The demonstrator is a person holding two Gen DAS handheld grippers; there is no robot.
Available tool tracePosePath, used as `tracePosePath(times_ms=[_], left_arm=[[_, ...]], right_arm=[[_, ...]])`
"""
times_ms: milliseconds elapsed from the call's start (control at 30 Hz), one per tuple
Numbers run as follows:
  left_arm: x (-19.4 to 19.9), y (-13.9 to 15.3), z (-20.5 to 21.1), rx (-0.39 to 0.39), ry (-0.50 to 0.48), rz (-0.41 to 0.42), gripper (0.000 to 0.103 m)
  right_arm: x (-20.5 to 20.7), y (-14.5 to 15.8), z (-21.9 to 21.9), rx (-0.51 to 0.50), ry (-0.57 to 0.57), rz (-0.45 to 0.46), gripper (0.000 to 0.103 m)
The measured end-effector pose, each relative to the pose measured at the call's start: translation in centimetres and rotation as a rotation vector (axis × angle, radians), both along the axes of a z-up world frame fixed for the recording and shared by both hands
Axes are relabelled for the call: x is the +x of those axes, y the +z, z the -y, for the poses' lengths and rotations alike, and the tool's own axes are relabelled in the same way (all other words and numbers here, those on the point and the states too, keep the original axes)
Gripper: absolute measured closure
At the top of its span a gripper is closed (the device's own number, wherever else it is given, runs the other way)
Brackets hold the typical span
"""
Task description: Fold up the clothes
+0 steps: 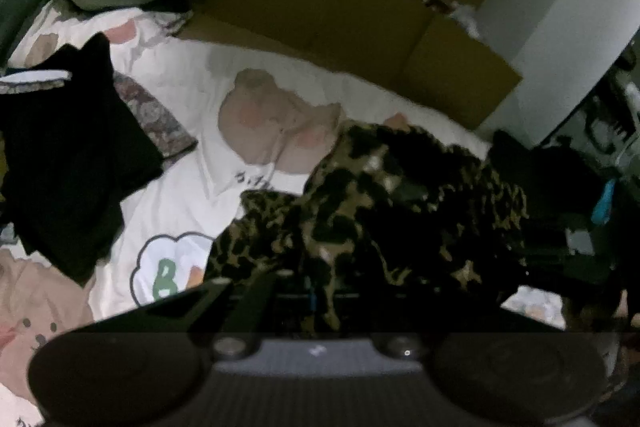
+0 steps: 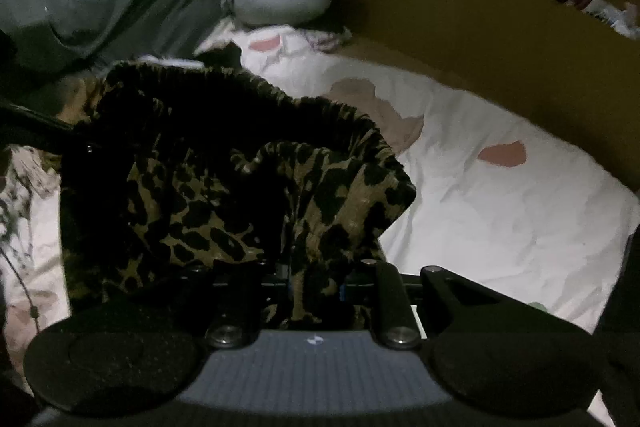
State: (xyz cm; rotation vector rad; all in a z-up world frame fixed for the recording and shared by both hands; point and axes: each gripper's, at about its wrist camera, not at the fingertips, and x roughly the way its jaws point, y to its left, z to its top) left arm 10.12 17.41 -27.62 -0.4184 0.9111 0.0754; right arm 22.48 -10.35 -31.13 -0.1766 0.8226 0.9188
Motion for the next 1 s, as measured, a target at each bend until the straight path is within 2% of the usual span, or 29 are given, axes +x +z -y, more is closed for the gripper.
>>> tracePosePath(times_ms=[433,767,900,1000], left_arm=[[-1.4,7.8,3.6,-0.030,-0.160,0.133,0.100],[-3.9,13.5,5.7,-0.047,-0.244,0.211,0.100],[-4.7,14.9,6.1,-0.060,-0.266,0.226,0.100],[-4.7,14.8,5.7,-0.066,-0.258,0.231,0.100]], right_arm=[[-2.3,7.8,9.3,0.082,-0.133,0.015,0.087],[-5.8,13.4,12.5,0.150,-0.171,0.034,0.088],[-6.1,14.8,13.7,0.179,-0.213,0.026,0.088],[-6.0,15.3,14.4,0.186,-0.234,0.029,0.089]])
